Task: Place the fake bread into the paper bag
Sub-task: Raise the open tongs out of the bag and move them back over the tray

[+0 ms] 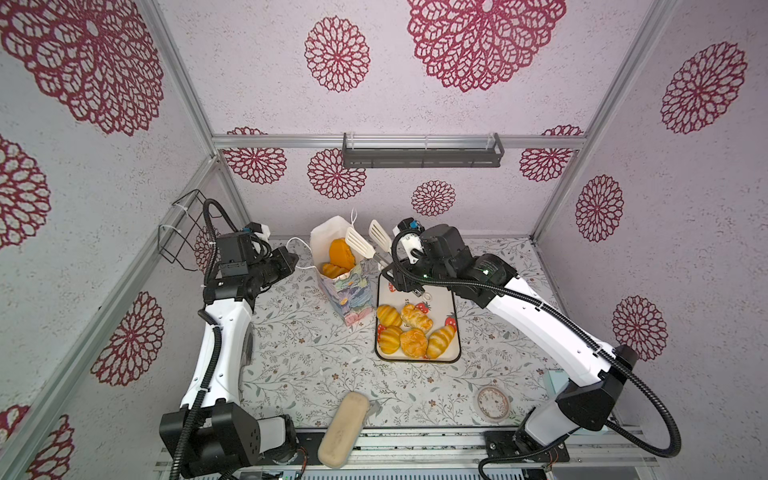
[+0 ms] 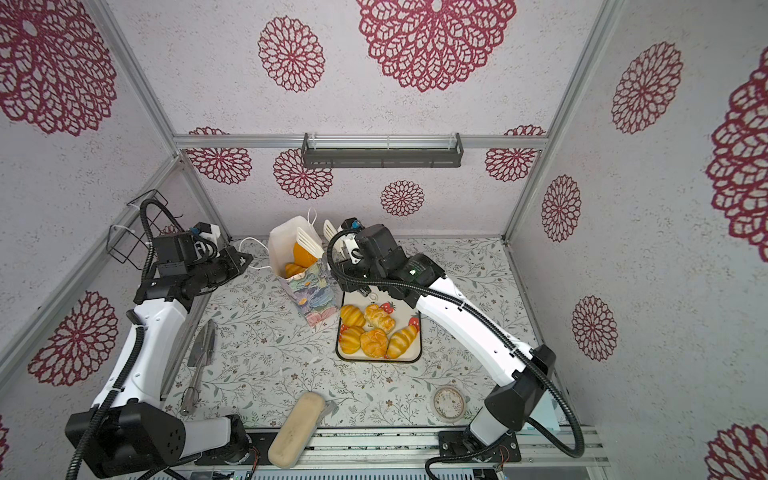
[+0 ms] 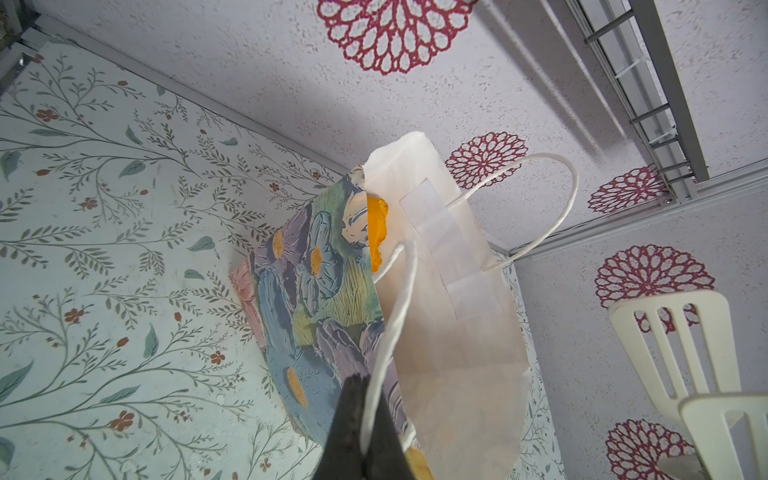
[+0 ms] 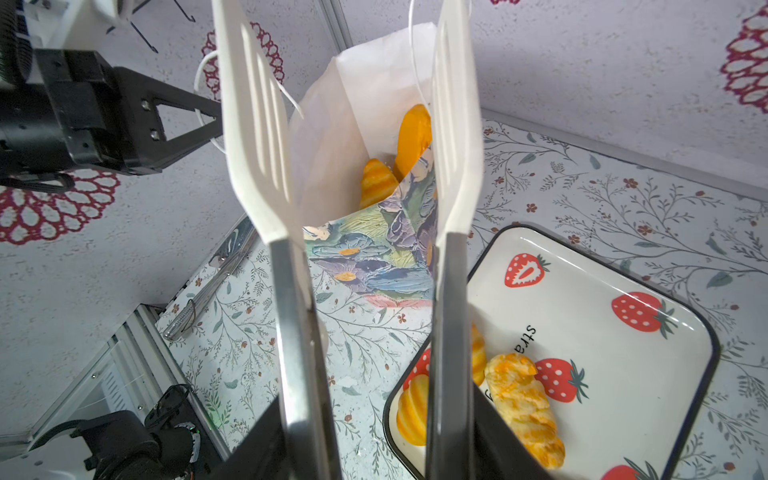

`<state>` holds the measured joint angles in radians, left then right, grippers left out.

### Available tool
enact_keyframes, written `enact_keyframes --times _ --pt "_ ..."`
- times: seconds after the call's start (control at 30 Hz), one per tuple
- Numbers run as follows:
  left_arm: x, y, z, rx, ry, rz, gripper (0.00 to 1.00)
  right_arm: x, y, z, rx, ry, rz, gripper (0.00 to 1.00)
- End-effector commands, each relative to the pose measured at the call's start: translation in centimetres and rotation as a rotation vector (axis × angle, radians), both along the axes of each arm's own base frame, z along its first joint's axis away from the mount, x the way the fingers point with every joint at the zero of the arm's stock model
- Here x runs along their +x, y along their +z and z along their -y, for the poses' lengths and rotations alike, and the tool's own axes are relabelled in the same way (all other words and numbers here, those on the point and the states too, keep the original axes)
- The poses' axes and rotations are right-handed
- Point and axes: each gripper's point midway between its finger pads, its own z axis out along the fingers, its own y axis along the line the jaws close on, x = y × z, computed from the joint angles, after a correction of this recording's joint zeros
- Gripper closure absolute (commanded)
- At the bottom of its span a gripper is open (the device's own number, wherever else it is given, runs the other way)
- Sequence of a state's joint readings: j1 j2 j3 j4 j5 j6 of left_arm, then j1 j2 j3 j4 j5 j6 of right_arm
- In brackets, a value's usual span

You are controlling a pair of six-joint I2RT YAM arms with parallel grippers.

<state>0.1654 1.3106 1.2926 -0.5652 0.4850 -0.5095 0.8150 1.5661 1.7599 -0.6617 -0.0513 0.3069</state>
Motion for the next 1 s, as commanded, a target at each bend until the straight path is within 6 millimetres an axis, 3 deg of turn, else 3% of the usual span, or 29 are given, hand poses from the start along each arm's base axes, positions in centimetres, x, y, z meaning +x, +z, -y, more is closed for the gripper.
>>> enact_keyframes --times 0.0,0.4,0.97 --pt "-0.1 -0.1 0.2 -0.005 -0.003 0.002 1.0 0.2 1.7 2.4 0.013 -0.054 0.049 0.45" --pt "-0.1 -0.2 0.2 0.007 0.0 -0.001 1.0 0.4 -2.6 7.1 -0.037 -0.137 -0.042 0.45" --pt "-0.2 -0.3 0.4 0.015 -0.005 -0.005 1.0 -0.6 -9.6 10.8 -0.148 -0.188 -0.181 0.45"
